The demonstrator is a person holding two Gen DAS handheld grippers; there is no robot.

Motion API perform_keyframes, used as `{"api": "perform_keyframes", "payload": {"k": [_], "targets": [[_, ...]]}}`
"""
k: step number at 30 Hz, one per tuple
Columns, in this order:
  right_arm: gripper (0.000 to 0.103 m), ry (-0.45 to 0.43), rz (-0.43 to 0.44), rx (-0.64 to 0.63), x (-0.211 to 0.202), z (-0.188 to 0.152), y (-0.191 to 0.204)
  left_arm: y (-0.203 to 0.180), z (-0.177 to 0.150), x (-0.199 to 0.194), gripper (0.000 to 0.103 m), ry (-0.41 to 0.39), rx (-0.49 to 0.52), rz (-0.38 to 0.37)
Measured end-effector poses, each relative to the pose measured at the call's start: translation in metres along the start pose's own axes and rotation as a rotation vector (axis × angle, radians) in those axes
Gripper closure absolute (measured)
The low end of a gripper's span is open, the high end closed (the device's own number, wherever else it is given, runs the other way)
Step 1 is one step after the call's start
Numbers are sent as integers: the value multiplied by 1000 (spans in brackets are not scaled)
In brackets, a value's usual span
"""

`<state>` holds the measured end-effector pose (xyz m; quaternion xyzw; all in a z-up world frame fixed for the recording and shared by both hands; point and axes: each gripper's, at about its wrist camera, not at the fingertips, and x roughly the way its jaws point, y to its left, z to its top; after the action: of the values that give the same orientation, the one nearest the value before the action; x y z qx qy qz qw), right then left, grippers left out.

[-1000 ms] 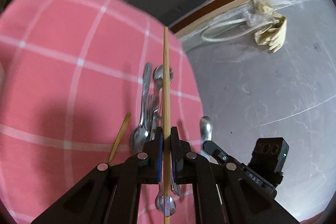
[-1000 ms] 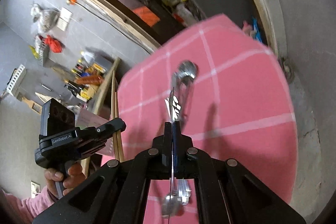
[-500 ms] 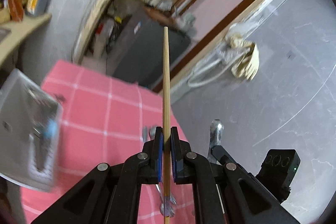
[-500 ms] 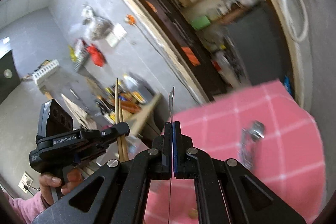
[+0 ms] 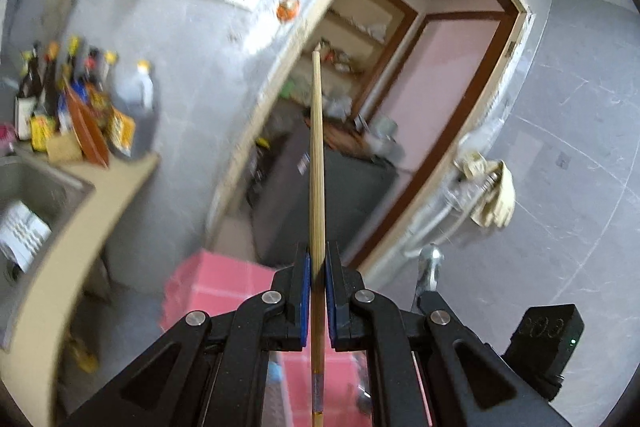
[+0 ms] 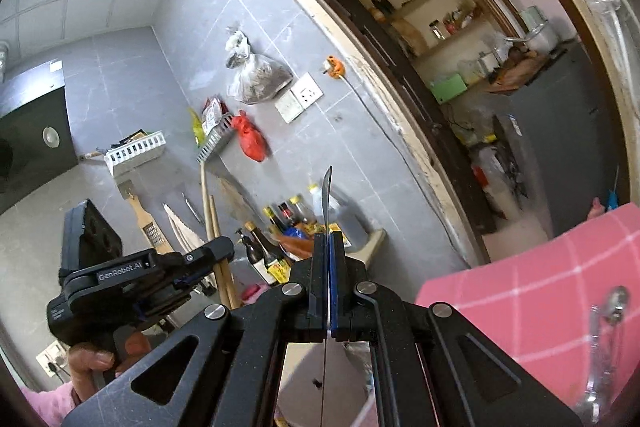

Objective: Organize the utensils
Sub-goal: 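Carry the knife with the right tool while the left tool carries the chopstick toward the caddy, then lower the knife and chopstick into the white caddy and open both tools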

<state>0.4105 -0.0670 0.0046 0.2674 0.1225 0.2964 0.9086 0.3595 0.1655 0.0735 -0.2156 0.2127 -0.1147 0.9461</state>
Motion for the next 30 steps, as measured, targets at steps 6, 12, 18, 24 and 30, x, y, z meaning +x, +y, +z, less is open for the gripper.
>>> {"api": "perform_keyframes", "payload": {"k": [6,12,18,24,30], "targets": [[101,0,-16,-40,31,-28,2,13,-7,10,96,-91,70,34],[101,42,-27,-90,43,-55,-3,27,-29,22,96,-128,125,33],[101,87,-21,-122,44,-67,-8,36,-55,29,96,-101,152,6],[101,121,-11,-132,41,-74,-14,43,-73,30,96,-75,166,8],[100,164,-12,-137,35,-79,-14,48,-80,26,96,-26,142,1]]}}
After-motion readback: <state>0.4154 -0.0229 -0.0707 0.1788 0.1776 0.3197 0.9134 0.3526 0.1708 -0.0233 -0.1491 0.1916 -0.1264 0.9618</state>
